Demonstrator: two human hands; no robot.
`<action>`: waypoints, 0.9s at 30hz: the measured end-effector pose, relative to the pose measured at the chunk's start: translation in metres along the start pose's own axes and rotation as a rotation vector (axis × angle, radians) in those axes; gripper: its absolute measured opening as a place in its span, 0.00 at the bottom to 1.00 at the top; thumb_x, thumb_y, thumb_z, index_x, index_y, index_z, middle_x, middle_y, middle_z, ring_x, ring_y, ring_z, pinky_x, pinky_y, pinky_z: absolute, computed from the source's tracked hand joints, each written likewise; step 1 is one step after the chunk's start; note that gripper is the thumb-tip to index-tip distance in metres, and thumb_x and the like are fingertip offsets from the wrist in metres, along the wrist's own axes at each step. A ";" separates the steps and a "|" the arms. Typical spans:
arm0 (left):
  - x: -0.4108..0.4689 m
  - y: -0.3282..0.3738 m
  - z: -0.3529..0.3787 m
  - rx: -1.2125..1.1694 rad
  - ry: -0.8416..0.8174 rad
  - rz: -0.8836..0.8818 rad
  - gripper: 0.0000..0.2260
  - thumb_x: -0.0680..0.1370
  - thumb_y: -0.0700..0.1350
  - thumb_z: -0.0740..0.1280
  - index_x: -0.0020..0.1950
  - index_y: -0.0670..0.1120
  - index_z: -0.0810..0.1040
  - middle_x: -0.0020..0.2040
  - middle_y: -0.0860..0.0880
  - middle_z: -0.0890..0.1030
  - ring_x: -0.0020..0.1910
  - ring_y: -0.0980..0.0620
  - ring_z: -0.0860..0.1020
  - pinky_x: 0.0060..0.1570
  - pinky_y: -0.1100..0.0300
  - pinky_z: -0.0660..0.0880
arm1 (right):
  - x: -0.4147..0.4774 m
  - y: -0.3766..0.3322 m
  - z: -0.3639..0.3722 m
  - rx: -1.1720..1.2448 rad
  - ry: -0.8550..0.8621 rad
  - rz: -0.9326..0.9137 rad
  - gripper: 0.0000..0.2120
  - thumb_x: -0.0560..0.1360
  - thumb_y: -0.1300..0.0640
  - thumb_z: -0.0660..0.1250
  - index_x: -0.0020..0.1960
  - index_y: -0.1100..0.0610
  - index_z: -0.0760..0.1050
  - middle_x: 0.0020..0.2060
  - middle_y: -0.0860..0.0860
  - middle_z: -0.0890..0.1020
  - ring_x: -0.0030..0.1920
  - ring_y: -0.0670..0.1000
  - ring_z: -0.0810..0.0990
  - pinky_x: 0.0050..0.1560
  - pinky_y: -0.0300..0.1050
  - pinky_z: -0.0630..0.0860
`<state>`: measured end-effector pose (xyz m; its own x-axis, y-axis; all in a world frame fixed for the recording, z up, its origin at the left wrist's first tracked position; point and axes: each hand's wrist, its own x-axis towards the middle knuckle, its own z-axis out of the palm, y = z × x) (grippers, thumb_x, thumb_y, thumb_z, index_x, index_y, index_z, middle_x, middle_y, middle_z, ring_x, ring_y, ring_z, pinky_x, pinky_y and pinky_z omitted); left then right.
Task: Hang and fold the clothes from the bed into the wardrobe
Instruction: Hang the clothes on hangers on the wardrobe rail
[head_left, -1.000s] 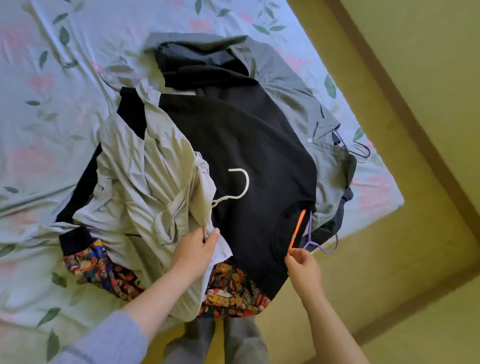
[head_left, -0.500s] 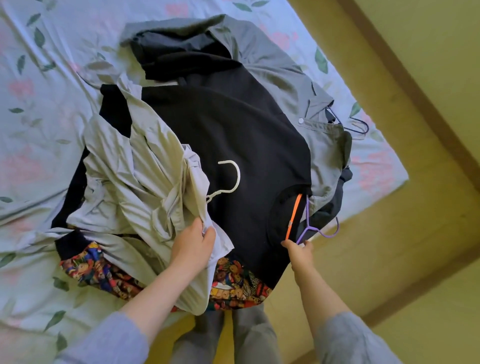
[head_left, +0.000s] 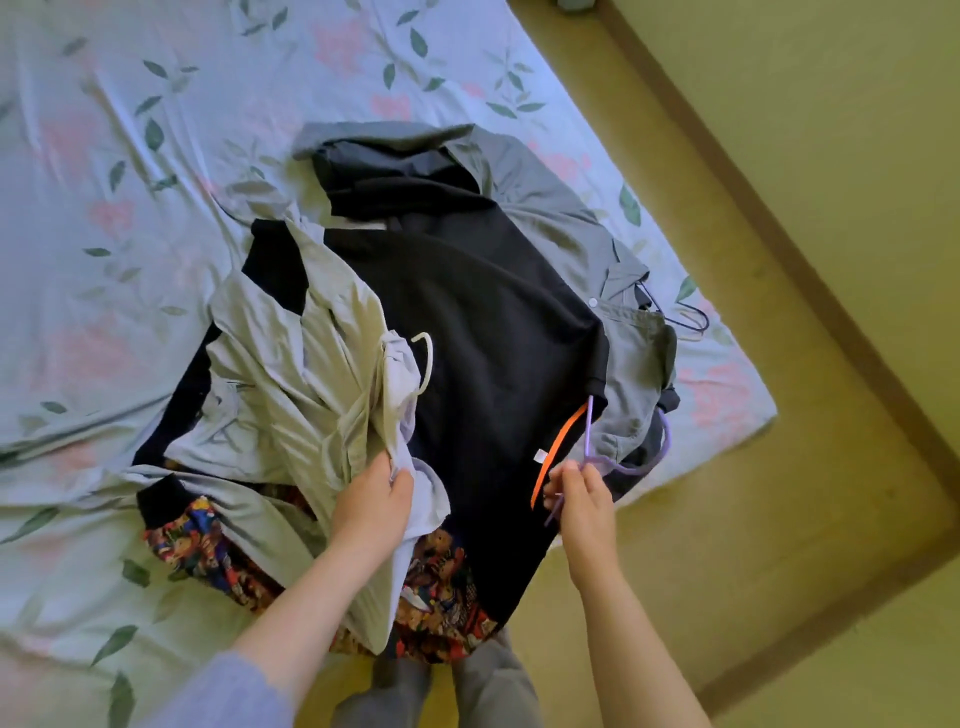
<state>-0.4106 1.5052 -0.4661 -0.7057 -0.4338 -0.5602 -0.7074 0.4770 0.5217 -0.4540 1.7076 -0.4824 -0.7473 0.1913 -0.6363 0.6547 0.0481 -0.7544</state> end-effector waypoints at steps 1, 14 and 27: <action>-0.006 0.001 -0.007 -0.023 0.009 0.009 0.14 0.81 0.43 0.57 0.36 0.47 0.61 0.32 0.50 0.66 0.33 0.50 0.67 0.34 0.55 0.62 | -0.005 -0.012 0.004 0.005 -0.010 -0.027 0.14 0.83 0.59 0.56 0.39 0.58 0.72 0.31 0.51 0.75 0.30 0.46 0.72 0.36 0.38 0.71; -0.077 0.027 -0.144 -0.378 0.288 0.225 0.16 0.80 0.41 0.61 0.33 0.47 0.63 0.26 0.55 0.65 0.25 0.59 0.64 0.30 0.59 0.61 | -0.118 -0.152 0.032 -0.006 -0.197 -0.336 0.16 0.84 0.56 0.53 0.43 0.57 0.75 0.24 0.46 0.68 0.23 0.42 0.63 0.25 0.34 0.61; -0.163 0.040 -0.262 -0.603 0.550 0.448 0.19 0.79 0.44 0.65 0.31 0.46 0.62 0.23 0.53 0.62 0.23 0.57 0.62 0.24 0.67 0.61 | -0.254 -0.257 0.053 -0.104 -0.289 -0.697 0.15 0.82 0.56 0.59 0.43 0.56 0.81 0.21 0.43 0.63 0.22 0.42 0.61 0.22 0.32 0.60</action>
<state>-0.3343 1.3949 -0.1850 -0.7292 -0.6799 0.0779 -0.1566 0.2766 0.9481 -0.4389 1.5945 -0.1353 -0.9824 -0.1809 -0.0463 0.0174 0.1581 -0.9873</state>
